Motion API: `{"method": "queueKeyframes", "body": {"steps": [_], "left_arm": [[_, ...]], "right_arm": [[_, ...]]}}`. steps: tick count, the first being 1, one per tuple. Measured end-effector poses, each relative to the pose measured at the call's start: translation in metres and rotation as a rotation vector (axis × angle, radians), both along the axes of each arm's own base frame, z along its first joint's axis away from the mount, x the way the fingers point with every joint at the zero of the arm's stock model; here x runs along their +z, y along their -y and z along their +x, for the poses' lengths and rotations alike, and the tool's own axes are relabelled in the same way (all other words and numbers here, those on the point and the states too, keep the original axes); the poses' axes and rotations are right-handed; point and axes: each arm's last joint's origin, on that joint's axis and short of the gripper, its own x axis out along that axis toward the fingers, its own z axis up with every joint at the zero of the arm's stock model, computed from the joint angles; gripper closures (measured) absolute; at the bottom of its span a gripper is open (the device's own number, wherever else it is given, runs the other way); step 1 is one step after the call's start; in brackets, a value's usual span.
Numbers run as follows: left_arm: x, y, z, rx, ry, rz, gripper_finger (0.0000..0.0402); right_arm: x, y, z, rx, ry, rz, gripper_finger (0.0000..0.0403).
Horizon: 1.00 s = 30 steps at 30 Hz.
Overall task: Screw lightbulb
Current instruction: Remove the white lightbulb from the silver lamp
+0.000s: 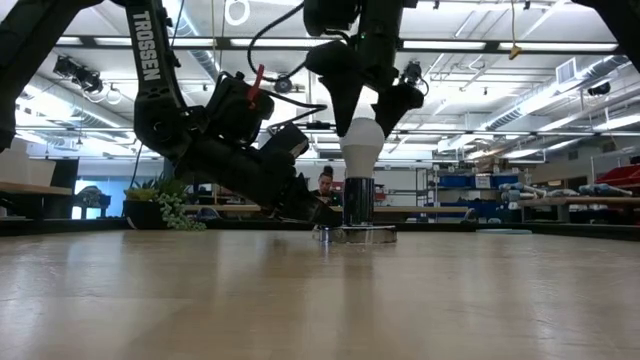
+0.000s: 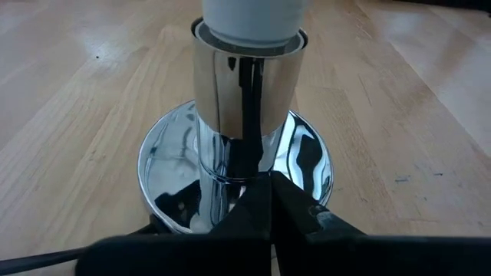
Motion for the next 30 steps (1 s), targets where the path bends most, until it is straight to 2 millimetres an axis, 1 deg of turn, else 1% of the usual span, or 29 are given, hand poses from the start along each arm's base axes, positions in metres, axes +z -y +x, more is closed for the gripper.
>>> {"method": "queueKeyframes", "body": {"steps": [5,7,10,13,16,19,21,24,27,30], "left_arm": [[0.0,0.0,0.0,0.0,0.0,0.0,0.0401],[-0.0001,0.0,0.0,0.0,-0.001,0.0,0.0401],[-0.0001,0.0,-0.0001,0.0,-0.002,-0.001,0.0401],[-0.0002,0.0,-0.0001,0.0,-0.002,-0.001,0.0401],[-0.0002,0.0,-0.0001,0.0,-0.002,-0.001,0.0401],[-0.0002,0.0,-0.0001,0.0,-0.002,0.0,0.0401],[-0.0003,0.0,-0.0001,0.0,-0.002,-0.001,0.0401],[-0.0002,0.0,-0.0001,0.001,-0.002,0.0,0.0401],[0.0003,-0.0003,0.0001,0.004,0.002,0.002,0.0401],[-0.0001,-0.0005,-0.0001,0.006,-0.001,0.002,0.0401]], "right_arm": [[-0.0086,-0.0001,-0.0009,0.024,-0.016,0.003,0.0058],[-0.0087,0.0004,-0.0005,0.069,-0.014,-0.006,0.0073],[-0.0084,0.0007,0.001,0.156,-0.003,-0.026,0.0108],[-0.0084,0.0008,0.0016,0.275,-0.003,-0.052,0.0149],[-0.0083,0.001,0.0017,0.429,-0.01,-0.084,0.0154],[-0.0083,0.0008,0.0019,0.65,-0.021,-0.128,0.0154],[-0.0083,0.0006,0.0019,0.786,-0.035,-0.165,0.0142],[-0.008,0.0012,0.0035,0.932,-0.044,-0.226,0.0097],[-0.0072,0.0034,0.007,0.932,-0.033,-0.283,0.0049],[-0.0076,0.0021,0.0068,0.854,-0.035,-0.268,0.0015]]}}
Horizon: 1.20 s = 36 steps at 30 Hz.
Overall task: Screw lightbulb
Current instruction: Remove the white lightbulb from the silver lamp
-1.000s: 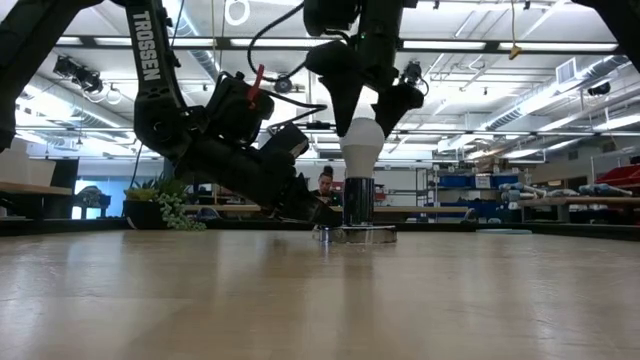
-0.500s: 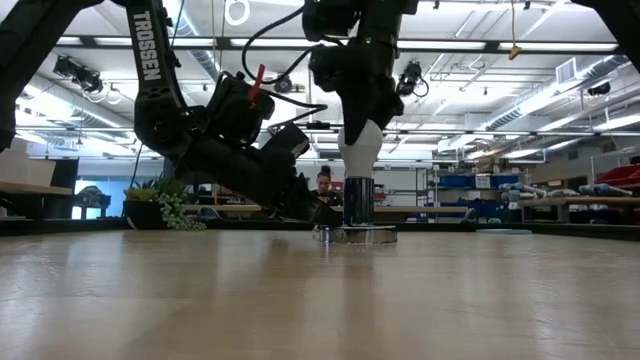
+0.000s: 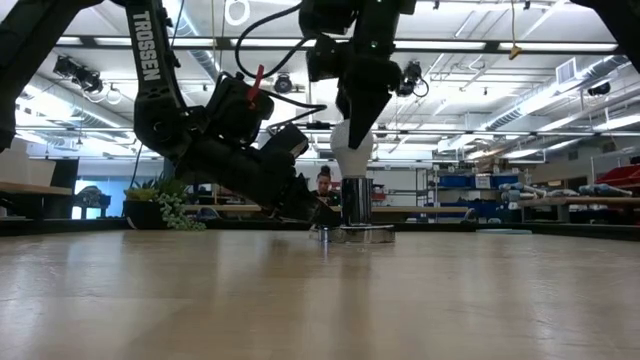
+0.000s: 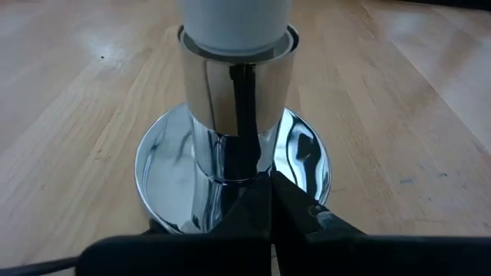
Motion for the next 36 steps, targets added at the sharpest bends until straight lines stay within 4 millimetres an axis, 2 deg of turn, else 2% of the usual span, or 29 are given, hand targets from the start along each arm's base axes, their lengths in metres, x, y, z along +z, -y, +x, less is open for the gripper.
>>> {"method": "queueKeyframes", "body": {"steps": [5,9,14,19,24,30,33,36], "left_arm": [[0.0,0.0,0.0,-0.002,0.001,-0.001,0.0401],[0.0,0.0,0.0,-0.003,0.001,-0.003,0.0401],[0.0,0.0,0.0,-0.003,0.001,-0.005,0.0401],[0.0,0.0,0.0,-0.003,0.001,-0.005,0.0401],[0.0,0.0,0.0,-0.003,0.001,-0.005,0.0401],[0.0,0.0,0.0,-0.003,0.001,-0.005,0.0401],[0.0,0.0,0.0,-0.003,0.001,-0.005,0.0401],[0.0,0.0,0.0,-0.003,0.0,-0.005,0.0401]], "right_arm": [[0.0,-0.012,0.0,-0.196,0.009,0.053,0.0023],[0.0,-0.017,-0.003,-0.503,0.022,0.134,0.0035],[0.0,-0.015,-0.005,-0.889,0.041,0.245,0.0037],[0.0,-0.012,-0.004,-1.076,0.097,0.263,0.0041],[0.001,-0.011,-0.002,-1.078,0.135,0.245,0.0074],[-0.003,-0.011,-0.001,-0.945,0.12,0.219,0.0166],[-0.003,-0.01,-0.002,-0.821,0.1,0.193,0.0174],[-0.001,-0.007,-0.002,-0.62,0.069,0.174,0.0174]]}}
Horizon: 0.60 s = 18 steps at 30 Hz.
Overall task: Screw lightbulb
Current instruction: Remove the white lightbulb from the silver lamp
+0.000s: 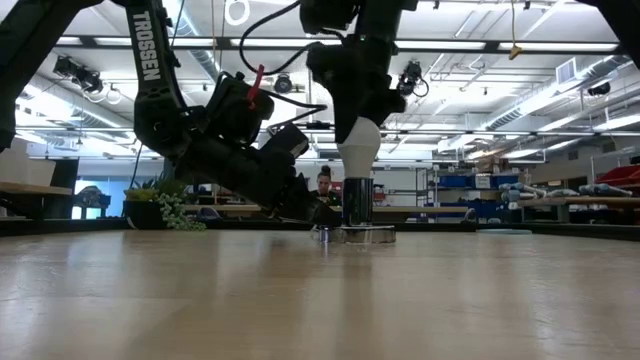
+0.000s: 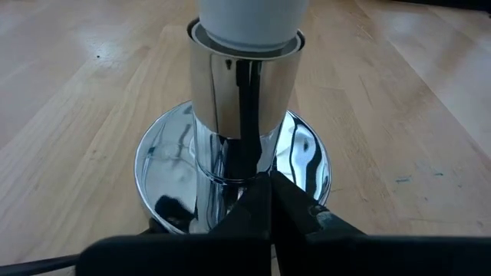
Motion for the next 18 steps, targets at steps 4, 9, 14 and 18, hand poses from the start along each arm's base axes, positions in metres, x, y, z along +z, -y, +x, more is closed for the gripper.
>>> {"method": "queueKeyframes", "body": {"steps": [4,9,14,18], "left_arm": [[0.0,0.0,0.0,0.0,-0.001,0.0,0.0401],[0.0,0.0,0.0,0.001,0.0,0.001,0.0401],[0.0,0.0,0.0,-0.001,0.0,0.001,0.0401],[0.0,0.0,0.0,-0.001,-0.002,0.0,0.0401]], "right_arm": [[0.001,0.003,0.003,0.402,-0.003,-0.066,0.0162],[0.002,0.004,0.014,0.592,0.065,-0.187,0.0098],[0.004,0.001,0.016,0.461,0.107,-0.161,0.0045],[0.006,-0.006,0.012,0.279,0.107,-0.076,0.0025]]}}
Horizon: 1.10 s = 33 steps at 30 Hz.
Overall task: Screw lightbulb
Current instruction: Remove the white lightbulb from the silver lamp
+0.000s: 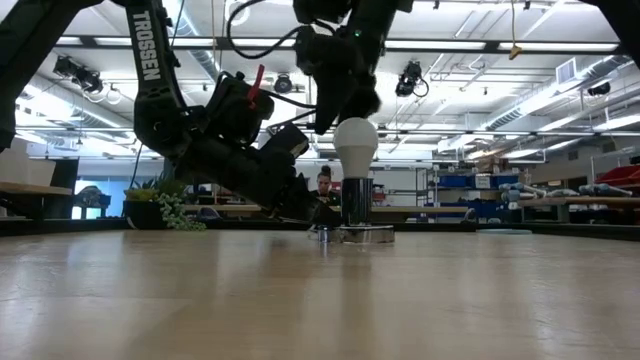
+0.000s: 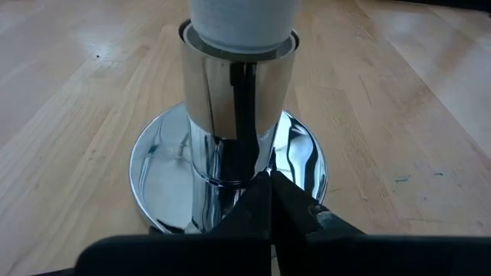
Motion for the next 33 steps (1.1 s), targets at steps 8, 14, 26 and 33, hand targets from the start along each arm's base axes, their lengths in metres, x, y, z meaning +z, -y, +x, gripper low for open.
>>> {"method": "queueKeyframes", "body": {"steps": [8,14,26,33], "left_arm": [[0.0,0.002,0.0,-0.004,-0.001,0.0,0.0401],[0.0,0.002,0.0,-0.005,-0.001,0.0,0.0401],[0.0,0.002,0.0,-0.006,-0.001,0.002,0.0401],[0.0,0.002,0.0,-0.003,-0.001,0.004,0.0401]], "right_arm": [[0.001,-0.003,-0.007,-0.252,-0.034,0.091,0.0038],[0.0,-0.003,-0.011,-0.288,-0.067,0.097,0.0063],[-0.002,0.001,-0.013,0.042,-0.126,0.005,0.0148],[-0.002,0.005,-0.014,0.65,-0.176,-0.184,0.014]]}}
